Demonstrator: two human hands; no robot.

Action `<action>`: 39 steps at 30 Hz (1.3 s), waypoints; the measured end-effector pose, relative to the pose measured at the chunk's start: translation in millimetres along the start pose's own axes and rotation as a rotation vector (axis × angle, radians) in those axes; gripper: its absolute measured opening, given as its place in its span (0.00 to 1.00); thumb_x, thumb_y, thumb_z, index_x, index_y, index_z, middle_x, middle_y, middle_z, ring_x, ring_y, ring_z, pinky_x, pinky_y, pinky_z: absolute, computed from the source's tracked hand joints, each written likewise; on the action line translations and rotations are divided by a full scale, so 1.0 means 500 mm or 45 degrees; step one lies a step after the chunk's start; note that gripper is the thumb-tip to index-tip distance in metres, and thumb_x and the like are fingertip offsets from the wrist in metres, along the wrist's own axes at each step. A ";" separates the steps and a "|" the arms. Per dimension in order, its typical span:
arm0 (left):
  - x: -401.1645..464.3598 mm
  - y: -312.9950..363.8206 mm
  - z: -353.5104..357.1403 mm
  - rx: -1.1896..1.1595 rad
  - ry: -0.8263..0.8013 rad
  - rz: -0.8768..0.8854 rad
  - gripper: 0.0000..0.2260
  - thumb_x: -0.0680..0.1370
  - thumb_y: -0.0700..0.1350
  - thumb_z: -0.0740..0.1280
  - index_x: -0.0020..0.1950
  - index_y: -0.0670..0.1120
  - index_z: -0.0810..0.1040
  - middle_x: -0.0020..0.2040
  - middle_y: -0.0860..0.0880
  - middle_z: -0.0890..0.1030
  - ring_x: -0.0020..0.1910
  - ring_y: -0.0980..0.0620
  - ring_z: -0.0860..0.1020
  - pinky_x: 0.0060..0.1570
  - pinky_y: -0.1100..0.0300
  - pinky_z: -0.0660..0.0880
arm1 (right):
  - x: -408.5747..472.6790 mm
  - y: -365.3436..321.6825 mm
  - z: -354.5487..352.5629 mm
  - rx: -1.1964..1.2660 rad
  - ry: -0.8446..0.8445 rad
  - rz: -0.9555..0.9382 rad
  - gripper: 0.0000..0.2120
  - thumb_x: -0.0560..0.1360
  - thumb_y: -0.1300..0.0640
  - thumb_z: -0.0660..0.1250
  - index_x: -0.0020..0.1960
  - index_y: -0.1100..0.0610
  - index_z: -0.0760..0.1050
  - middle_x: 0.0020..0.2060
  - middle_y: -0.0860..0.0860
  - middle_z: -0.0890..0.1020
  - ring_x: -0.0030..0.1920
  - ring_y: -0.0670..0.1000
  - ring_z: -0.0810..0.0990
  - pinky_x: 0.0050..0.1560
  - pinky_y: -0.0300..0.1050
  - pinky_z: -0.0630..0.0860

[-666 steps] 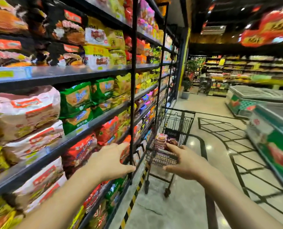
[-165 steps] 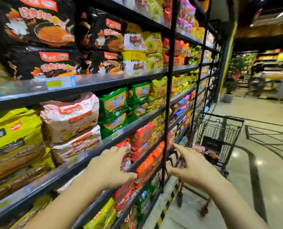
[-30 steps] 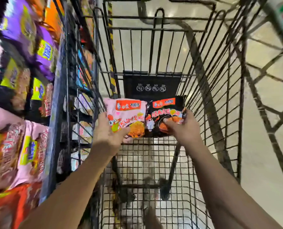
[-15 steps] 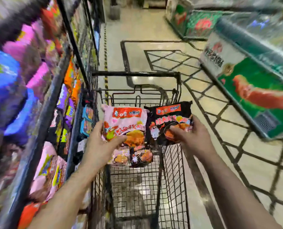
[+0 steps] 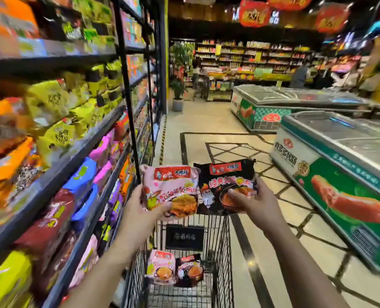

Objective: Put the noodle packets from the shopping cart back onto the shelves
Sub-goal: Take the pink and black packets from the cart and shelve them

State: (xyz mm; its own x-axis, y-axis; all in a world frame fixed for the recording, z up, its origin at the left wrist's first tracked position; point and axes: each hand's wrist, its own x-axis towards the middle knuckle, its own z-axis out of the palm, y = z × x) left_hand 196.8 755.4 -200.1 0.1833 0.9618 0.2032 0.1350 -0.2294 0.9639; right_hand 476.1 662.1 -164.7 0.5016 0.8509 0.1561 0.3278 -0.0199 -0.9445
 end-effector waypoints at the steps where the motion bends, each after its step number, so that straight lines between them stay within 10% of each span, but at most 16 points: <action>1: -0.013 0.024 -0.005 -0.002 0.034 0.008 0.26 0.68 0.47 0.81 0.63 0.51 0.77 0.55 0.52 0.86 0.55 0.54 0.84 0.56 0.56 0.79 | -0.004 -0.022 -0.011 0.002 -0.017 -0.039 0.20 0.72 0.54 0.79 0.61 0.46 0.75 0.52 0.46 0.86 0.49 0.44 0.86 0.48 0.41 0.82; 6: -0.110 0.106 -0.013 0.043 0.194 0.029 0.28 0.69 0.43 0.82 0.64 0.51 0.76 0.54 0.56 0.86 0.54 0.57 0.84 0.59 0.53 0.79 | -0.038 -0.071 -0.053 0.065 -0.153 -0.161 0.22 0.73 0.53 0.78 0.61 0.41 0.73 0.50 0.41 0.82 0.48 0.41 0.83 0.40 0.34 0.79; 14: -0.347 0.192 -0.055 0.177 0.580 -0.023 0.26 0.70 0.41 0.81 0.63 0.52 0.74 0.54 0.55 0.84 0.47 0.65 0.83 0.50 0.62 0.79 | -0.126 -0.127 -0.041 0.137 -0.444 -0.273 0.52 0.59 0.29 0.78 0.77 0.45 0.64 0.68 0.48 0.77 0.65 0.54 0.79 0.64 0.61 0.79; 23: -0.613 0.284 -0.155 0.224 0.923 -0.076 0.24 0.71 0.38 0.79 0.63 0.49 0.74 0.54 0.54 0.84 0.45 0.66 0.82 0.47 0.67 0.79 | -0.281 -0.234 0.036 0.227 -0.760 -0.398 0.49 0.68 0.41 0.79 0.81 0.52 0.59 0.75 0.54 0.71 0.69 0.55 0.75 0.73 0.56 0.69; 29: -0.798 0.342 -0.221 0.237 1.081 -0.080 0.31 0.68 0.43 0.82 0.66 0.55 0.73 0.58 0.54 0.84 0.55 0.56 0.84 0.59 0.48 0.80 | -0.417 -0.298 0.076 0.386 -0.951 -0.436 0.43 0.73 0.50 0.78 0.81 0.53 0.59 0.71 0.49 0.71 0.68 0.47 0.70 0.69 0.44 0.65; 33: -0.947 0.387 -0.248 0.279 1.191 -0.046 0.28 0.70 0.36 0.79 0.65 0.49 0.73 0.56 0.53 0.83 0.48 0.65 0.83 0.50 0.65 0.80 | -0.559 -0.348 0.082 0.363 -1.051 -0.513 0.43 0.66 0.37 0.80 0.75 0.48 0.68 0.68 0.47 0.78 0.67 0.50 0.78 0.71 0.55 0.72; 36: -1.077 0.408 -0.280 0.326 1.270 -0.037 0.27 0.69 0.38 0.80 0.63 0.52 0.74 0.57 0.52 0.83 0.49 0.64 0.82 0.46 0.69 0.76 | -0.674 -0.365 0.086 0.382 -1.158 -0.523 0.22 0.71 0.46 0.80 0.59 0.47 0.75 0.55 0.39 0.82 0.51 0.37 0.81 0.61 0.44 0.75; 39: -1.218 0.431 -0.305 0.353 1.347 -0.056 0.28 0.69 0.40 0.82 0.62 0.55 0.73 0.57 0.53 0.82 0.50 0.64 0.82 0.49 0.67 0.77 | -0.798 -0.383 0.089 0.389 -1.162 -0.568 0.37 0.64 0.34 0.79 0.67 0.48 0.74 0.59 0.46 0.84 0.59 0.49 0.83 0.64 0.53 0.77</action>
State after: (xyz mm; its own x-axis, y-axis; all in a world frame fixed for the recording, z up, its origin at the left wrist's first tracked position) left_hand -34.3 143.2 -89.7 -0.7384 0.5811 0.3421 0.3597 -0.0898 0.9287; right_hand 177.6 349.7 -59.1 -0.4472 0.8229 0.3504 0.0548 0.4162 -0.9076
